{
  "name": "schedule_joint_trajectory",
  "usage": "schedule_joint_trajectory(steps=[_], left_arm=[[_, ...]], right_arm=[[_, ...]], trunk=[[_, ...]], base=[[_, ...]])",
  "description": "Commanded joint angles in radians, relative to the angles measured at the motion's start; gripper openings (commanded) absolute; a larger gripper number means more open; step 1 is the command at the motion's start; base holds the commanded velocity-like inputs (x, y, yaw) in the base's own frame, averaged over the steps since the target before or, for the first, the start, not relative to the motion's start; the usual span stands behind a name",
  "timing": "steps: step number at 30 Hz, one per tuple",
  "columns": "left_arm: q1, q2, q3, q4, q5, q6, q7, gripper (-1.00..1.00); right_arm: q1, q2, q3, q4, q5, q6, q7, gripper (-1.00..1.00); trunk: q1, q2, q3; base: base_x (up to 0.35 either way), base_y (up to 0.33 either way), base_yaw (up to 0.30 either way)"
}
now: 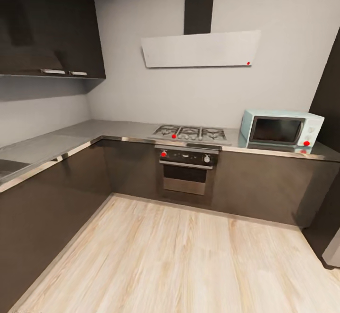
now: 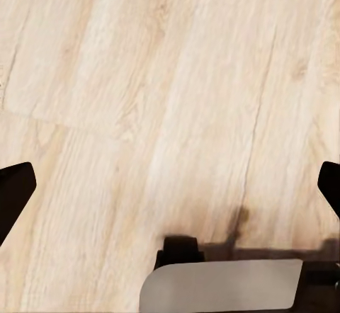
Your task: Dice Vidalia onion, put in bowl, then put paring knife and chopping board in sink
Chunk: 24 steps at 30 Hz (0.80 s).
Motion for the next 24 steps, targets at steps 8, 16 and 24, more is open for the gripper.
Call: schedule_joint_trajectory(steps=[8, 16, 24], left_arm=[[0.000, 0.000, 0.001, -0.001, 0.001, -0.003, 0.000, 1.00], [0.000, 0.000, 0.001, -0.001, 0.001, -0.003, 0.000, 1.00], [0.000, 0.000, 0.001, -0.001, 0.001, -0.003, 0.000, 1.00]], right_arm=[[0.000, 0.000, 0.000, 0.001, 0.008, -0.002, -0.006, 1.00], [0.000, 0.000, 0.001, 0.001, 0.008, -0.002, -0.006, 1.00], [0.000, 0.000, 0.001, 0.001, 0.008, -0.002, -0.006, 1.00]], trunk=[[0.000, 0.000, -0.001], [0.000, 0.000, -0.001], [0.000, 0.000, -0.001]], base=[[0.229, -0.052, 0.283], [0.193, -0.002, 0.283], [0.173, 0.000, 0.283]])
